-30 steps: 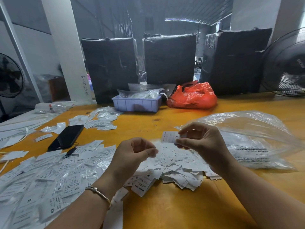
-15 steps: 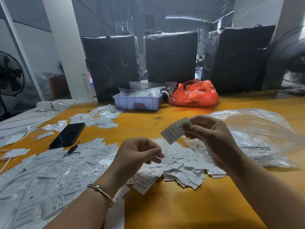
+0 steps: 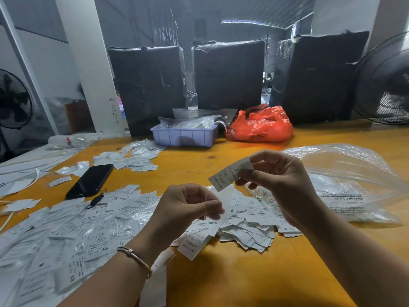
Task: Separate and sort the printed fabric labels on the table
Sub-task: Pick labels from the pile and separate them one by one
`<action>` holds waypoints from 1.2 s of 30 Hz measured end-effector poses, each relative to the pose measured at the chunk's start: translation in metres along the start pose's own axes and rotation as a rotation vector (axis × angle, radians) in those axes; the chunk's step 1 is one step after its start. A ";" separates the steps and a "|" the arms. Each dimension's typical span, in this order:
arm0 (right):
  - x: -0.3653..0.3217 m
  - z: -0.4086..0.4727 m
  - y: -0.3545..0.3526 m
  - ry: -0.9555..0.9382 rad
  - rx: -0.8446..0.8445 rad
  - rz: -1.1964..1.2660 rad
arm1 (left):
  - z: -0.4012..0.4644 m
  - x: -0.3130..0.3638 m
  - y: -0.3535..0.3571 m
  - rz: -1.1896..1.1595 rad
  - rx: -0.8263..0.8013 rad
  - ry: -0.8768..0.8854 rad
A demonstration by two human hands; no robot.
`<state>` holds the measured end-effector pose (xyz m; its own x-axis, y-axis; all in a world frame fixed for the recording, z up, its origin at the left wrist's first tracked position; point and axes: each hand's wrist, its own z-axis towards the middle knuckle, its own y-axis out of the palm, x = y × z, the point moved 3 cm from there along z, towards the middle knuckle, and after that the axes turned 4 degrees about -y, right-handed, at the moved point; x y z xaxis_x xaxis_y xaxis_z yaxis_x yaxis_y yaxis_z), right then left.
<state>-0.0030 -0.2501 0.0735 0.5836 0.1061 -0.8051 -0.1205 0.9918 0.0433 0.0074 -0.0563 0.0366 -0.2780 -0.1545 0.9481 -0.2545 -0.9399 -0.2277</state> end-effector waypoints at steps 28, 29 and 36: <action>0.002 -0.002 -0.003 -0.108 0.132 -0.189 | 0.001 -0.006 -0.003 -0.078 -0.050 -0.202; 0.001 -0.002 -0.002 -0.110 0.113 -0.181 | 0.001 -0.005 -0.002 -0.042 -0.046 -0.190; -0.002 -0.003 -0.003 -0.125 0.125 -0.154 | 0.002 -0.002 -0.005 -0.008 0.038 -0.079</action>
<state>-0.0058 -0.2532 0.0733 0.6834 -0.0467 -0.7285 0.0735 0.9973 0.0050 0.0115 -0.0524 0.0360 -0.2016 -0.1691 0.9647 -0.2206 -0.9518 -0.2130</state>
